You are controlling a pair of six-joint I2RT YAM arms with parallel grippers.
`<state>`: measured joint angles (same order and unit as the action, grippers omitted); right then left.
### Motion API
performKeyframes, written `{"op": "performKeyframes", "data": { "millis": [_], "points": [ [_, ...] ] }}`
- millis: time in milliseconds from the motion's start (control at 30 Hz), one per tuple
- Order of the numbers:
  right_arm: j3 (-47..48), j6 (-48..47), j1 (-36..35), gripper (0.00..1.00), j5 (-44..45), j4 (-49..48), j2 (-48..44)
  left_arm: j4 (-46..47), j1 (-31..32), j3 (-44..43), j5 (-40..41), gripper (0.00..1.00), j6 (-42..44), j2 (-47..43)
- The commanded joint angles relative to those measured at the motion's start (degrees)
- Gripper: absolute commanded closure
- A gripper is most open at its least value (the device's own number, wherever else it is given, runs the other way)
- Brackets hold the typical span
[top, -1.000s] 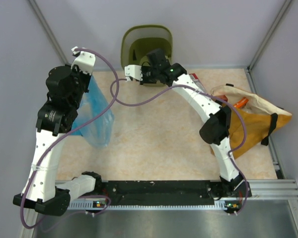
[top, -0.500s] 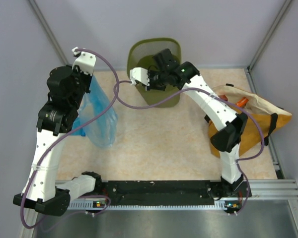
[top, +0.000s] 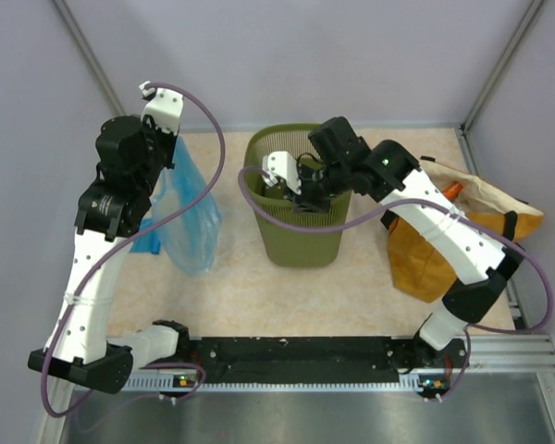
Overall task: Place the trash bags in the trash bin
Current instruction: Move the trash bin to the center of the board.
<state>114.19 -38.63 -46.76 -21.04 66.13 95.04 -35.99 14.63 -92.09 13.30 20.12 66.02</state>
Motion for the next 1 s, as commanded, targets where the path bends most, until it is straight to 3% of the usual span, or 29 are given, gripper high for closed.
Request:
{"op": "performKeyframes", "data": {
  "millis": [0,267,900,967],
  "points": [
    [-4.4,1.89,-3.5,1.0,-1.55,-7.58,-7.76,2.68,-0.31,-2.47,-1.08,1.0,-2.01,-0.01],
    [-17.77,4.79,-10.45,1.0,5.92,-17.17,-15.06,1.71,-0.31,-4.49,-1.96,1.0,-3.51,1.22],
    [-22.25,7.08,-16.25,1.0,11.63,-18.32,-16.82,-1.63,-0.31,-7.92,-2.4,1.0,-4.03,3.06],
    [-22.87,7.08,-16.34,0.92,11.98,-18.32,-17.08,-1.63,-0.31,-8.54,-3.62,1.0,-4.12,2.54]
  ]
}}
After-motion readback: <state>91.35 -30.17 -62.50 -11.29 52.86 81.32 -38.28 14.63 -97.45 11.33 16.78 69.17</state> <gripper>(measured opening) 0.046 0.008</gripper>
